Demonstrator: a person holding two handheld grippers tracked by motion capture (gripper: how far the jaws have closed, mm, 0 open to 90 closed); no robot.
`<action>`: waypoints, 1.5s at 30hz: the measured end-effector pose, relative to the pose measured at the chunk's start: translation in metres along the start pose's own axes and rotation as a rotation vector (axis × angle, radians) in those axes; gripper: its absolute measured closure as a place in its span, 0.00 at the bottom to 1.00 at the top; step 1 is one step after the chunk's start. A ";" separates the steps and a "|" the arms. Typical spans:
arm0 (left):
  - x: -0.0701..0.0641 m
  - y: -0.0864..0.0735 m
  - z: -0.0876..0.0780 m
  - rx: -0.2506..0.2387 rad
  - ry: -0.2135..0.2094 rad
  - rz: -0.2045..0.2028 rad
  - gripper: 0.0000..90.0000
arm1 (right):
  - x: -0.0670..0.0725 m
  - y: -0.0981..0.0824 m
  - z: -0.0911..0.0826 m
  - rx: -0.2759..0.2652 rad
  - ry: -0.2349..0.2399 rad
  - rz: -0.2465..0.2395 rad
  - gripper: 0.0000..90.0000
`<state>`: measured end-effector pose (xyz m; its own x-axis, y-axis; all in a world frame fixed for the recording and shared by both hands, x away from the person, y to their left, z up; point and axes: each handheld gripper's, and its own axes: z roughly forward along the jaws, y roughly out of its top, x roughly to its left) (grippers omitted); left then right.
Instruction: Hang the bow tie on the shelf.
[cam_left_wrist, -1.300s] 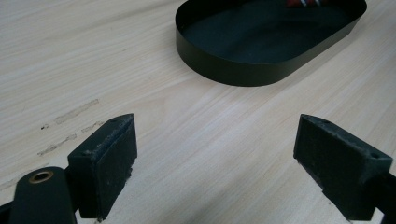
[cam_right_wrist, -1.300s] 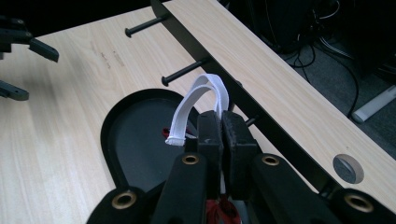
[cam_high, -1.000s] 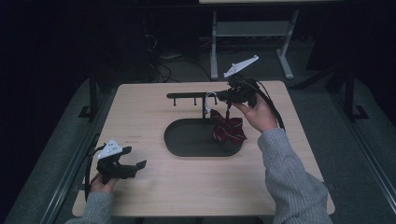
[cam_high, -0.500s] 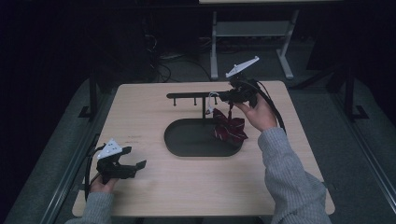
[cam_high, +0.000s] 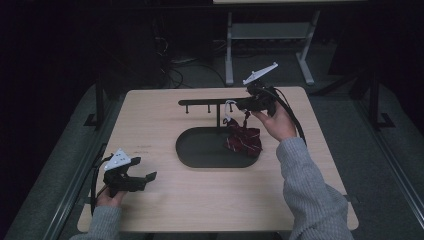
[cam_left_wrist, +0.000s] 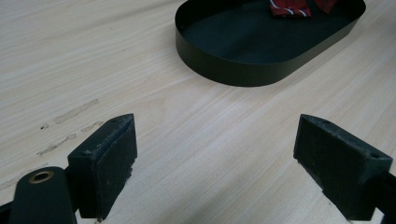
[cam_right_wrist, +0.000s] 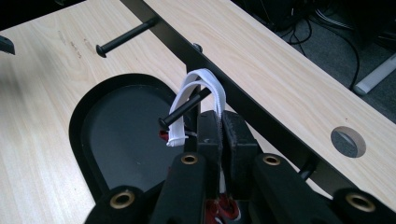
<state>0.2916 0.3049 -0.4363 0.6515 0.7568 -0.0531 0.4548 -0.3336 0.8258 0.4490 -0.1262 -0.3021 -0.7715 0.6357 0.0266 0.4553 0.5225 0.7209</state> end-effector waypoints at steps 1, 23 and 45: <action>0.000 0.000 0.000 0.000 0.000 0.000 0.14 | -0.001 -0.001 0.001 -0.001 0.001 -0.002 0.95; 0.000 0.000 0.001 0.006 -0.003 0.005 0.14 | -0.003 -0.014 0.006 -0.024 0.007 0.013 0.95; -0.001 0.000 0.001 0.009 -0.002 0.004 0.14 | 0.004 -0.017 0.002 -0.033 0.014 0.001 0.90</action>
<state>0.2919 0.3036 -0.4364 0.6547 0.7542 -0.0506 0.4576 -0.3422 0.8206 0.4392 -0.1315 -0.3155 -0.7771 0.6283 0.0368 0.4413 0.5024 0.7435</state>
